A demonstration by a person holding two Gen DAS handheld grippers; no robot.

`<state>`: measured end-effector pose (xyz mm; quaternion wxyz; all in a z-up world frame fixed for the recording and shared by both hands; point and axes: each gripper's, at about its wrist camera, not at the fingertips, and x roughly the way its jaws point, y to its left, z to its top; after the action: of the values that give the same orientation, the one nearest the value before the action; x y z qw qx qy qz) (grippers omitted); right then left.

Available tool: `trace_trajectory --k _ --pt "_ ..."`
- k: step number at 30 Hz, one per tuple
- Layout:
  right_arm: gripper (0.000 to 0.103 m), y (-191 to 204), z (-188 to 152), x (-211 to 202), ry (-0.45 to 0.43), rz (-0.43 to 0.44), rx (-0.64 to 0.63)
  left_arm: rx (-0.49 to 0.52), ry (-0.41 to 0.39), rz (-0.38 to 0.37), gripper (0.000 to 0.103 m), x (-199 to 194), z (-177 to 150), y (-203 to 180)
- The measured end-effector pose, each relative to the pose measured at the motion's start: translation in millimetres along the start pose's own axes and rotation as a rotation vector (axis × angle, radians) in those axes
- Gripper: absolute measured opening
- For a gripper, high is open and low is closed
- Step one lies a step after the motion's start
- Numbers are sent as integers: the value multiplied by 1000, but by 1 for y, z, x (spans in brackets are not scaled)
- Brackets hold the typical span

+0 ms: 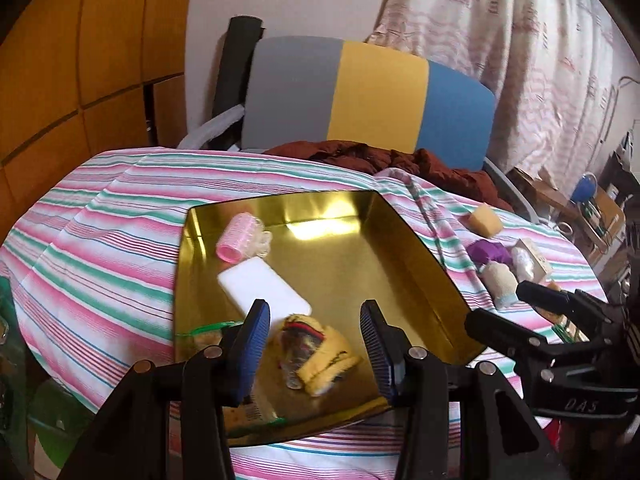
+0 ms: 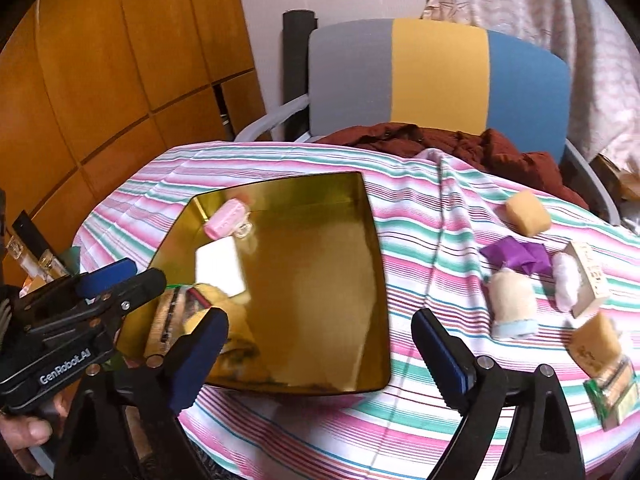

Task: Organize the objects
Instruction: 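Grasp the cream sock with the left tool while the right tool reaches out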

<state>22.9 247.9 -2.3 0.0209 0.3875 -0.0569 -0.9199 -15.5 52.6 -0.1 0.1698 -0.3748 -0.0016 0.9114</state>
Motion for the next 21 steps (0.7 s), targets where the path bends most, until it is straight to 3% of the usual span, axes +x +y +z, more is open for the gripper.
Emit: trace_trajectory --k 10,21 --pt "94 -49 -13 -2 36 -78 90 45 32 -67 47 7 -5 -26" --pt "94 -159 -32 -27 77 -203 317 125 73 -153 47 16 -5 -65"
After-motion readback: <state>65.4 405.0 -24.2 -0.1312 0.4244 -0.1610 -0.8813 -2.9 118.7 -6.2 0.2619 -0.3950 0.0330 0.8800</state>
